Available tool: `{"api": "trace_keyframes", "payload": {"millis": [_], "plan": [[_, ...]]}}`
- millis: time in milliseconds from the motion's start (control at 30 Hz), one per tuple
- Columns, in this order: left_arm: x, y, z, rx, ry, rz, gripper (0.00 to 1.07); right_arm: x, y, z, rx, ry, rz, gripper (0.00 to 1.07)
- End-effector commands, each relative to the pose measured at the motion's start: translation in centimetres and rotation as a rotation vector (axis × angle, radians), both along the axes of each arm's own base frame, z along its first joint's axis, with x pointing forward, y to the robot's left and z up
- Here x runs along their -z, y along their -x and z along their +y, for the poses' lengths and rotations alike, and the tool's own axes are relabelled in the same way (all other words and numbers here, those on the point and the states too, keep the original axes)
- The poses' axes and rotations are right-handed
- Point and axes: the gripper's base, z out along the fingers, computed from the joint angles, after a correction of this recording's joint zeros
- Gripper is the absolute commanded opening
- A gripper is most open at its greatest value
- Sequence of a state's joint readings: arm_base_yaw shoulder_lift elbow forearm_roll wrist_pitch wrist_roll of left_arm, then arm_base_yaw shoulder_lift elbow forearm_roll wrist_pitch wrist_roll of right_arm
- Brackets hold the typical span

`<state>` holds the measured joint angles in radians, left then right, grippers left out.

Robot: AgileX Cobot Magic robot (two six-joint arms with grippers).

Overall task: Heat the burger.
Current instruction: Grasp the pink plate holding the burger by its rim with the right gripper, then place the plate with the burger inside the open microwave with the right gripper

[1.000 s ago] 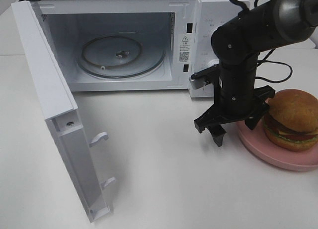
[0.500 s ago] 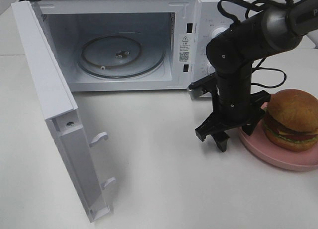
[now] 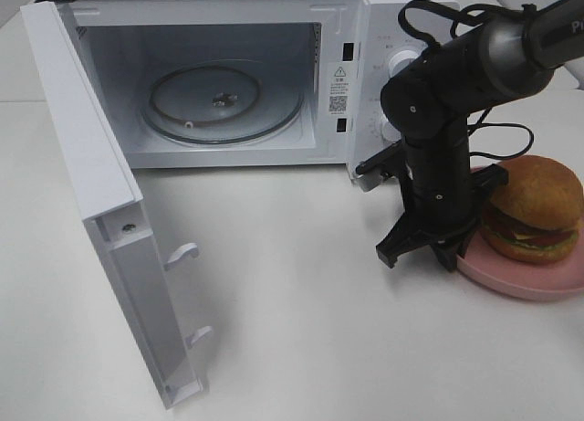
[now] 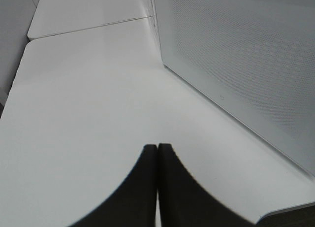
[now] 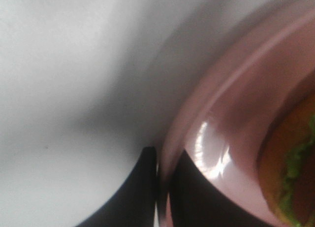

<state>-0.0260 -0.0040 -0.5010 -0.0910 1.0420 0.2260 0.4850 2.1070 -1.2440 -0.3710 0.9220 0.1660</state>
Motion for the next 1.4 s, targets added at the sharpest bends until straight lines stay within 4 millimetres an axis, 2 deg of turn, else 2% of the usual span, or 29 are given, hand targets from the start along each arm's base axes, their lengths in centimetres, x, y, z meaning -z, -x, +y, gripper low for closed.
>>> {"api": "trace_keyframes", "payload": {"millis": [33, 267, 433, 500, 667, 700, 733, 833, 900, 1033, 1067, 1400], "plan": [[0.1, 0.3, 0.0, -0.007, 0.004, -0.024, 0.0, 0.7, 0.1, 0.2, -0.017, -0.021, 0.01, 0.0], [0.1, 0.3, 0.0, -0.007, 0.004, -0.024, 0.0, 0.5, 0.3, 0.4, -0.014, -0.035, 0.031, 0.0], [0.1, 0.3, 0.0, -0.007, 0.004, -0.024, 0.0, -0.6, 1.1, 0.1, -0.019, -0.056, 0.008, 0.0], [0.1, 0.3, 0.0, -0.007, 0.004, -0.024, 0.0, -1.6, 2.4, -0.6, -0.041, -0.077, -0.016, 0.0], [0.1, 0.3, 0.0, -0.007, 0.004, -0.024, 0.0, -2.2, 3.4, -0.8, -0.092, -0.099, -0.029, 0.0], [0.1, 0.3, 0.0, -0.007, 0.004, -0.024, 0.0, -2.8, 4.2, -0.8, -0.125, -0.107, -0.042, 0.0], [0.1, 0.3, 0.0, -0.007, 0.004, -0.024, 0.0, -3.4, 5.2, -0.4, -0.169, -0.121, -0.057, 0.0], [0.1, 0.3, 0.0, -0.007, 0.004, -0.024, 0.0, -3.6, 5.6, -0.1, -0.194, -0.125, -0.062, 0.0], [0.1, 0.3, 0.0, -0.007, 0.004, -0.024, 0.0, -4.4, 7.7, 0.6, -0.29, -0.1, -0.078, 0.0], [0.1, 0.3, 0.0, -0.007, 0.004, -0.024, 0.0, -4.7, 9.1, 0.9, -0.32, -0.08, -0.099, 0.0], [0.1, 0.3, 0.0, -0.007, 0.004, -0.024, 0.0, -4.9, 10.1, 1.1, -0.364, -0.061, -0.114, 0.0], [0.1, 0.3, 0.0, -0.007, 0.004, -0.024, 0.0, -5.6, 13.4, 2.6, -0.54, -0.084, -0.146, 0.0]]}}
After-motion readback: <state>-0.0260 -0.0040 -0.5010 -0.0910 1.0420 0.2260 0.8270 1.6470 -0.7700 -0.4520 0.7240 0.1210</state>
